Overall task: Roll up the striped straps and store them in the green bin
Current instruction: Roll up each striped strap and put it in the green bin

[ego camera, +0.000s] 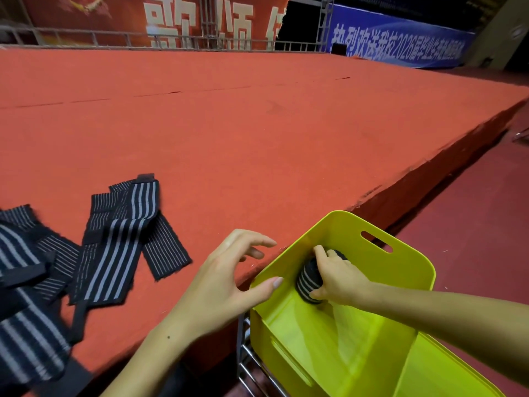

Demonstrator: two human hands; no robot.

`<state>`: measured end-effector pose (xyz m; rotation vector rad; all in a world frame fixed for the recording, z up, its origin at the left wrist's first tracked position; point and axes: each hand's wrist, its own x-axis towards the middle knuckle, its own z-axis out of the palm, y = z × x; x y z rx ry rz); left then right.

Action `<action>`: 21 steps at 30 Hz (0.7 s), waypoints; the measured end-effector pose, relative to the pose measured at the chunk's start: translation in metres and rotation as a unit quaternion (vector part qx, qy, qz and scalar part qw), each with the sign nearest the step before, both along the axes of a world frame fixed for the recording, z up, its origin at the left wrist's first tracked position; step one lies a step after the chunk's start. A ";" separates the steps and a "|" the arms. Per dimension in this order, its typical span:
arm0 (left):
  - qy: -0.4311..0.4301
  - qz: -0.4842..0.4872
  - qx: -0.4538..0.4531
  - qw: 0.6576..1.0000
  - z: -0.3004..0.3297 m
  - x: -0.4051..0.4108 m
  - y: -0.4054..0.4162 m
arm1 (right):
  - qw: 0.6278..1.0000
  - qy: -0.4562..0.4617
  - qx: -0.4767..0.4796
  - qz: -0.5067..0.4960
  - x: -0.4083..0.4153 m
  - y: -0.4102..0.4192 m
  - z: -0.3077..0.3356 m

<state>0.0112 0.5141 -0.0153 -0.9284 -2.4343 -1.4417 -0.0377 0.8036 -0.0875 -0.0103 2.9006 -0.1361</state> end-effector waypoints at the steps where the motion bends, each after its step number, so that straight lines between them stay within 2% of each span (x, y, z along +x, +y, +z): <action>1: -0.001 0.000 -0.001 1.000 -0.001 0.001 0.000 | 1.000 0.009 0.002 -0.005 0.000 0.000 0.000; 13: -0.003 0.013 -0.012 1.000 0.000 0.004 -0.012 | 0.997 0.031 0.066 -0.007 -0.006 0.001 0.010; 19: -0.009 0.016 -0.013 1.000 0.006 0.011 -0.017 | 0.997 0.058 0.051 -0.008 0.001 0.006 0.028; 21: -0.011 0.022 -0.009 1.000 0.010 0.016 -0.020 | 0.996 0.086 0.015 -0.014 0.009 0.008 0.042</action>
